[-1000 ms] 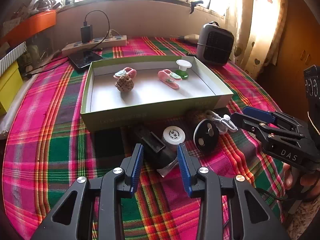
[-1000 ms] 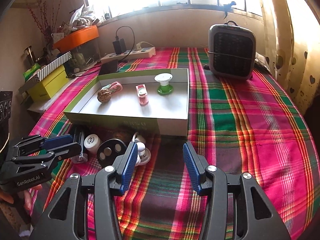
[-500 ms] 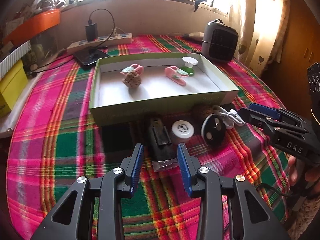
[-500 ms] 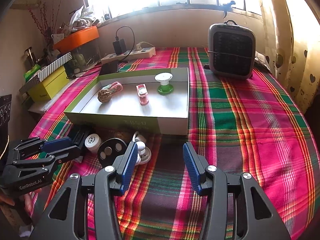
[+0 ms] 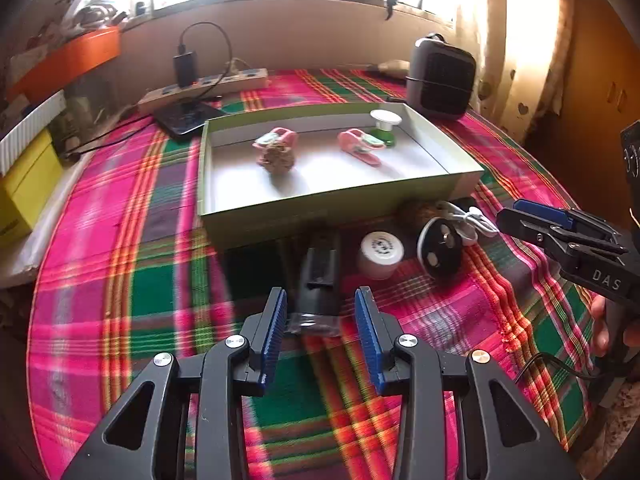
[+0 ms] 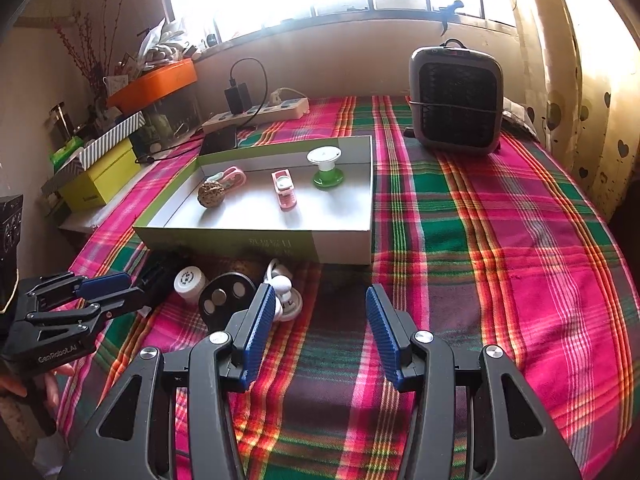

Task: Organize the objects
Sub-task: 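Close the left gripper around the black rectangular flashlight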

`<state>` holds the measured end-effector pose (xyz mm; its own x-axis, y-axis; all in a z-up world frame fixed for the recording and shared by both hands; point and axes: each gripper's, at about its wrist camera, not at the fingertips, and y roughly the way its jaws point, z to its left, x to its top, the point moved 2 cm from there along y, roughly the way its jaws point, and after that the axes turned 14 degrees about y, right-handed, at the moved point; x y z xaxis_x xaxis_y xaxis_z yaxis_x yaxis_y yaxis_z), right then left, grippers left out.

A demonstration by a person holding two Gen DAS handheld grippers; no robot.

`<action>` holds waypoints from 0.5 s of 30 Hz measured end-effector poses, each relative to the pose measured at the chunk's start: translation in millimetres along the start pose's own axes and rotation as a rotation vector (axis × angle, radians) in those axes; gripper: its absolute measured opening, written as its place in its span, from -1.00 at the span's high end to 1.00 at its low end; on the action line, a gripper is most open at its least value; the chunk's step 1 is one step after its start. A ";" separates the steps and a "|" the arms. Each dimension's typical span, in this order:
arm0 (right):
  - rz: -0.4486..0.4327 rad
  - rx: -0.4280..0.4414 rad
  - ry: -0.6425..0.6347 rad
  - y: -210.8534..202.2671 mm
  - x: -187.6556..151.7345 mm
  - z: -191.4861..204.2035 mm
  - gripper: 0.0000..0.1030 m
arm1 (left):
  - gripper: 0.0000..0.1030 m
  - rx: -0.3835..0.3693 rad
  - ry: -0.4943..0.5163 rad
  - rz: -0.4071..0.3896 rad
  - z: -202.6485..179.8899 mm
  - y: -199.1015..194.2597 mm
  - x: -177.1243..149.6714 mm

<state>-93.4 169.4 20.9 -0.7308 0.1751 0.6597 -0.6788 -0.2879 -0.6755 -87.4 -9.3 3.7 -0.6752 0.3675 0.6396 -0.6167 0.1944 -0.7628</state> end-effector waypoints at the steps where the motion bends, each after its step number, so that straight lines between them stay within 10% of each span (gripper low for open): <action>1: 0.000 0.005 0.000 -0.9 -0.5 0.0 0.06 | 0.34 -0.003 0.007 0.003 -1.6 2.5 0.7; 15: 0.021 0.045 -0.067 13.0 5.7 21.2 0.06 | 0.34 0.025 -0.004 0.013 10.5 25.4 8.6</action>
<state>-104.9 146.6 22.8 -0.7374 0.1055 0.6671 -0.6583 -0.3330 -0.6751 -113.1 -10.8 -9.2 -0.6849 0.3664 0.6298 -0.6174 0.1672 -0.7687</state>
